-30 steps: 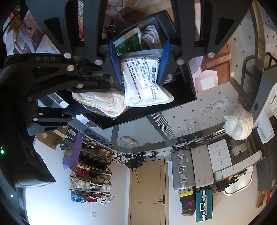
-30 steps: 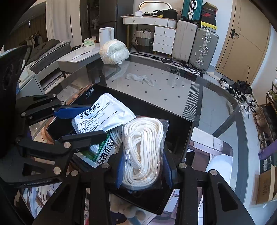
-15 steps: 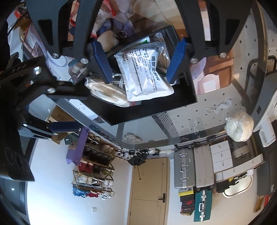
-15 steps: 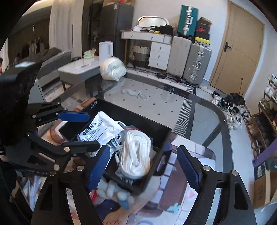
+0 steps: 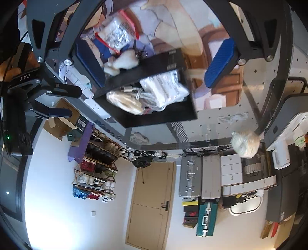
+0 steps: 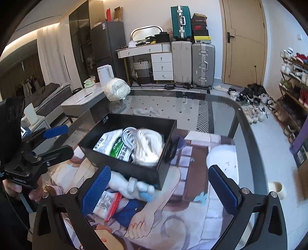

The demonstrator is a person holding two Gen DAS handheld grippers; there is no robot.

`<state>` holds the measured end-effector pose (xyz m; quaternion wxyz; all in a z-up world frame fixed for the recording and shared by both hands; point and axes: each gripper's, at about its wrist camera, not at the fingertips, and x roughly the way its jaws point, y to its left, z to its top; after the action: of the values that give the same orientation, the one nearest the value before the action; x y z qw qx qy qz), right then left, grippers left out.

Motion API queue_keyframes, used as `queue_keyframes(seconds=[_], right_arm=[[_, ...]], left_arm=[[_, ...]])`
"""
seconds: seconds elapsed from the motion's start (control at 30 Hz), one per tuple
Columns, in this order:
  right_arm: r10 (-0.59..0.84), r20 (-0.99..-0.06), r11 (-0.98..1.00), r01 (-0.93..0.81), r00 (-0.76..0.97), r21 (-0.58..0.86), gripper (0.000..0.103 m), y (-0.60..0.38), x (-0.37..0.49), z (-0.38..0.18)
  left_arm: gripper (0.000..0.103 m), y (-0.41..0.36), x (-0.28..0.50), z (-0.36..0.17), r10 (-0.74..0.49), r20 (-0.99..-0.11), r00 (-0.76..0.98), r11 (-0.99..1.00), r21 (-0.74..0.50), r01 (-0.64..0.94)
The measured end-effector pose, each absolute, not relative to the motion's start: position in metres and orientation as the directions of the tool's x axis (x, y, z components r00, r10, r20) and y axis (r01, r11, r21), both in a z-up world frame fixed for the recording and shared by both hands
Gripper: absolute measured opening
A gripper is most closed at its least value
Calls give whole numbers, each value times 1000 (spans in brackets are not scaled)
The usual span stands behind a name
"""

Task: Organize soft objects
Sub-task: 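Withdraw both grippers from the box toward the plush toy and packet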

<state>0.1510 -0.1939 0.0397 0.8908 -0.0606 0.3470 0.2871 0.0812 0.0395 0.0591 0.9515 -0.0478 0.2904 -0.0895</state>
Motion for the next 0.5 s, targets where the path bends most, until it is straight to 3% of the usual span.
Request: queue_keyframes(seconds=[0.5], right_arm=[[438, -750, 817, -567, 495, 104, 103, -170, 143, -13]], left_arm=[[103, 37, 52, 9, -131, -618, 775, 989, -140, 56]])
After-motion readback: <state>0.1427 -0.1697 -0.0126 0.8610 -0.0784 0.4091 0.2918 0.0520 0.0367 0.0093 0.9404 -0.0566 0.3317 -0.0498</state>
